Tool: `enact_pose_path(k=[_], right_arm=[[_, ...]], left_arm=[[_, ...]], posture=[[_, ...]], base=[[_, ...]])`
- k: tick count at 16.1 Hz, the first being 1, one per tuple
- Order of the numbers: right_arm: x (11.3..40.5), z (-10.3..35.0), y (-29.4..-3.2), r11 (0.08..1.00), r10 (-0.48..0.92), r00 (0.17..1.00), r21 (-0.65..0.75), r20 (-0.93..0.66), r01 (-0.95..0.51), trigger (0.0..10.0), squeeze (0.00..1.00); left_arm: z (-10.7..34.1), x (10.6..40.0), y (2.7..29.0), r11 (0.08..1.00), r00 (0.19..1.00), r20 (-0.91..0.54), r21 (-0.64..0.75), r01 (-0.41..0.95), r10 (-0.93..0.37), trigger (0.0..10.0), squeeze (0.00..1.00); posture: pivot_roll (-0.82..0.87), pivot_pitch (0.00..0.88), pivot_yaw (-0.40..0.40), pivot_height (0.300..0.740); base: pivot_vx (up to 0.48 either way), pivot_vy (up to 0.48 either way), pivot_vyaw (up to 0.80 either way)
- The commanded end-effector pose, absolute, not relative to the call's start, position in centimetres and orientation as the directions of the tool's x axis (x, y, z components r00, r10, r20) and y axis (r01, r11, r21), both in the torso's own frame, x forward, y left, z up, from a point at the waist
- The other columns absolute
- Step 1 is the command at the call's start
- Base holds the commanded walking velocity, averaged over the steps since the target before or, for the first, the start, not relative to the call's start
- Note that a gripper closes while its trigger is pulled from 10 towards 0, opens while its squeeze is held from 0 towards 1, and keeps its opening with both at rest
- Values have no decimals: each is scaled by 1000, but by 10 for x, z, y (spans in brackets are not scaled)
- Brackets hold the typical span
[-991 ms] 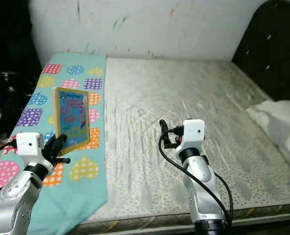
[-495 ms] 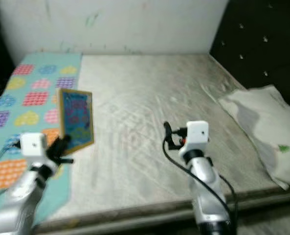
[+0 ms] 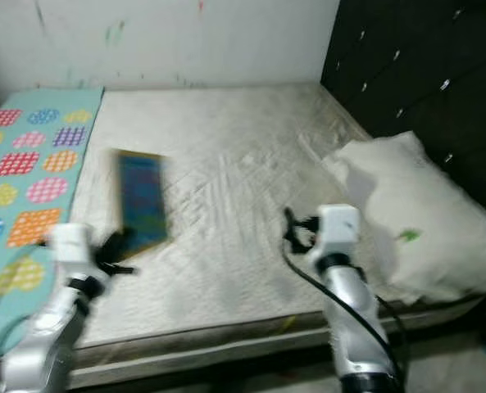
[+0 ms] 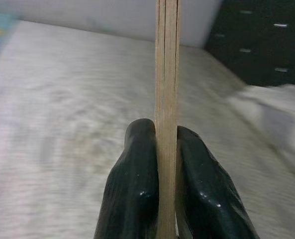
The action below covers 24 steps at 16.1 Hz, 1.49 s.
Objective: Clean up the room
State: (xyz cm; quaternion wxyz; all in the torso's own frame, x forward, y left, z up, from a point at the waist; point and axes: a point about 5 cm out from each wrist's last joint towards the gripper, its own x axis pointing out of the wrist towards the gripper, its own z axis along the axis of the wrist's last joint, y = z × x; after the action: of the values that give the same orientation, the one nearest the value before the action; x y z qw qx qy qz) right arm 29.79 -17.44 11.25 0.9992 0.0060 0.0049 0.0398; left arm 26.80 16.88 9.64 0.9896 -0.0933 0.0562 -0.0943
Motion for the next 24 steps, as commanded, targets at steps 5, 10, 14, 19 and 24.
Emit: enact_pose_path(k=[5,10,14,19,24], right_arm=[[301,119,-168,995,94,995,18,13,-94,10000,0],[300,118,-169,996,89,996,24,13,-89,10000,0],[301,118,-169,996,88,996,26,12,-88,10000,0],[301,119,-169,996,86,996,25,14,-86,10000,0],[301,118,-170,996,85,996,22,13,-85,10000,0]], left_arm=[[112,271,176,963,980,-11,-187,192,-198,10000,0],[114,269,173,956,974,6,-187,225,-228,10000,0],[114,269,172,954,971,11,-186,235,-238,10000,0],[114,270,172,953,970,11,-183,241,-244,10000,0],[112,271,175,965,981,-4,-182,188,-192,10000,0]], posture=[[-99,0,-25,740],[-100,0,-24,740],[-100,0,-24,740],[-100,0,-23,740],[-101,0,-22,740]], base=[[0,0,0],[256,0,0],[373,0,0],[401,0,0],[230,0,0]])
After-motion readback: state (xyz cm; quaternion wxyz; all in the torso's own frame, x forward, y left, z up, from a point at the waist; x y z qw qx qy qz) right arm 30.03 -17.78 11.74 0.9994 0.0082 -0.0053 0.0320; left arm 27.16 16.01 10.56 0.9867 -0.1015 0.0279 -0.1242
